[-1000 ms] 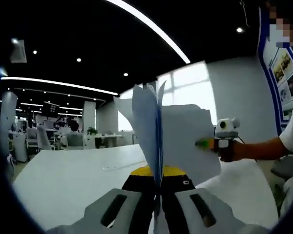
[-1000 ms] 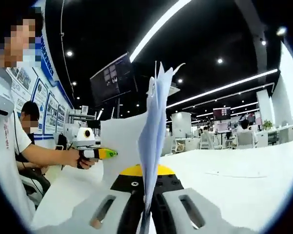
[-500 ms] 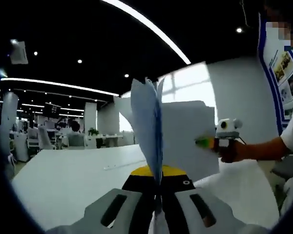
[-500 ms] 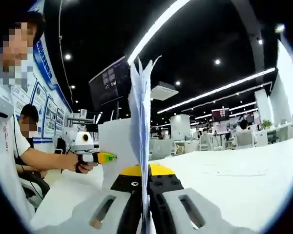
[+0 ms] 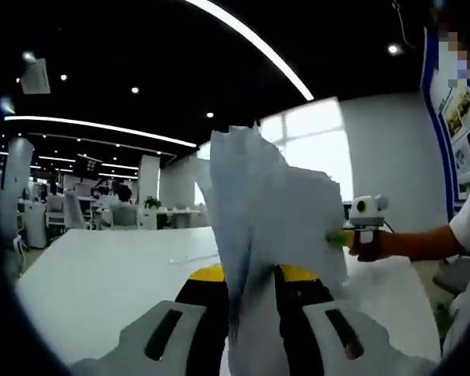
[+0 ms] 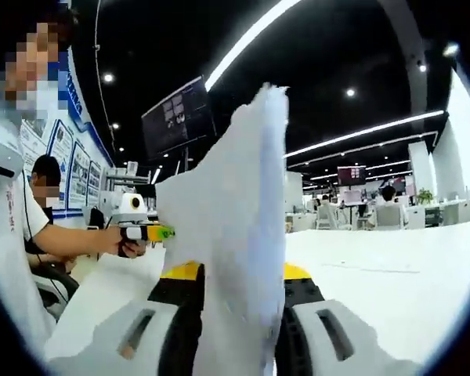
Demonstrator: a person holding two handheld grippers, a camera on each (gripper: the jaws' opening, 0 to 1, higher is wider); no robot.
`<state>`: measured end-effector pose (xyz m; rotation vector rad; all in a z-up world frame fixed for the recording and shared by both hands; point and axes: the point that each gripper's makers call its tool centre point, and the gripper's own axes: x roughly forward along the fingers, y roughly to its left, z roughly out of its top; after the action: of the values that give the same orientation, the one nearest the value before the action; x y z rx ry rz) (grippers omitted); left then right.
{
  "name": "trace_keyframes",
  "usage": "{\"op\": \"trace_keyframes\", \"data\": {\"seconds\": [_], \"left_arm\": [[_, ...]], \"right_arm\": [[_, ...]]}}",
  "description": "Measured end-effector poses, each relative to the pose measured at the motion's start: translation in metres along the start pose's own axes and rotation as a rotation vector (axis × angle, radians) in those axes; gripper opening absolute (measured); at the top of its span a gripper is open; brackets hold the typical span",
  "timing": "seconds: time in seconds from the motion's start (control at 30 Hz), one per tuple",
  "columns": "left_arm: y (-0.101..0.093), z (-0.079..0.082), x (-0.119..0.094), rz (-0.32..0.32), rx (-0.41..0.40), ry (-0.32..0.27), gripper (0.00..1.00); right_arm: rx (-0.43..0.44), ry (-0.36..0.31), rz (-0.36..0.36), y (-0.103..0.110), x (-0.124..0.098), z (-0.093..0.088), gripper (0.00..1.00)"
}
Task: Organize the stack of printing papers by aligning and flattening the scattered papers on the table
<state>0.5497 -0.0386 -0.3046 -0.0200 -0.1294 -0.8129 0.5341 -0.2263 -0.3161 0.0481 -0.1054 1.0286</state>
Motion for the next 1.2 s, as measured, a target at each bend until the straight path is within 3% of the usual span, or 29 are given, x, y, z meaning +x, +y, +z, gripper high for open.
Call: {"op": "trace_keyframes", "data": {"seconds": [0.13, 0.27, 0.37, 0.5, 0.7, 0.73, 0.87, 0.9, 1.0, 1.13, 1.17, 1.2], "left_arm": [[-0.007, 0.010, -0.004, -0.009, -0.007, -0.014, 0.30], [-0.010, 0.015, 0.010, 0.016, 0.006, -0.033, 0.31], [-0.009, 0.019, 0.007, 0.017, -0.007, -0.050, 0.28], [-0.014, 0.014, 0.006, 0.002, 0.008, -0.039, 0.28], [-0.016, 0.006, -0.006, -0.031, -0.026, -0.043, 0.25], [-0.015, 0.006, -0.008, -0.035, -0.031, -0.044, 0.23], [-0.018, 0.007, -0.006, -0.050, -0.043, -0.046, 0.12], [-0.023, 0.008, -0.004, -0.061, -0.023, -0.047, 0.08], [-0.025, 0.011, 0.001, -0.049, 0.008, -0.043, 0.06], [-0.022, 0.034, -0.002, -0.005, 0.040, -0.087, 0.06], [-0.022, 0.031, -0.003, 0.003, 0.040, -0.087, 0.06], [-0.020, 0.022, -0.003, 0.015, 0.049, -0.064, 0.06]], "right_arm": [[0.004, -0.016, -0.024, -0.010, -0.004, 0.006, 0.43], [-0.033, -0.012, -0.076, -0.018, 0.009, 0.011, 0.49], [0.006, -0.046, -0.090, -0.029, 0.005, 0.014, 0.44], [0.008, -0.048, -0.085, -0.030, 0.004, 0.012, 0.42], [0.021, -0.079, 0.034, -0.017, -0.007, 0.007, 0.21], [0.021, -0.098, 0.075, -0.014, -0.009, 0.010, 0.17], [0.059, -0.081, 0.129, -0.009, -0.009, 0.010, 0.00], [0.045, -0.080, 0.137, -0.006, -0.008, 0.011, 0.00], [0.014, -0.070, 0.110, -0.007, -0.001, 0.017, 0.00], [0.017, -0.105, 0.039, -0.010, 0.004, 0.038, 0.00], [0.026, -0.101, 0.028, -0.010, 0.004, 0.035, 0.00], [-0.031, -0.074, 0.038, -0.007, 0.006, 0.020, 0.00]]}}
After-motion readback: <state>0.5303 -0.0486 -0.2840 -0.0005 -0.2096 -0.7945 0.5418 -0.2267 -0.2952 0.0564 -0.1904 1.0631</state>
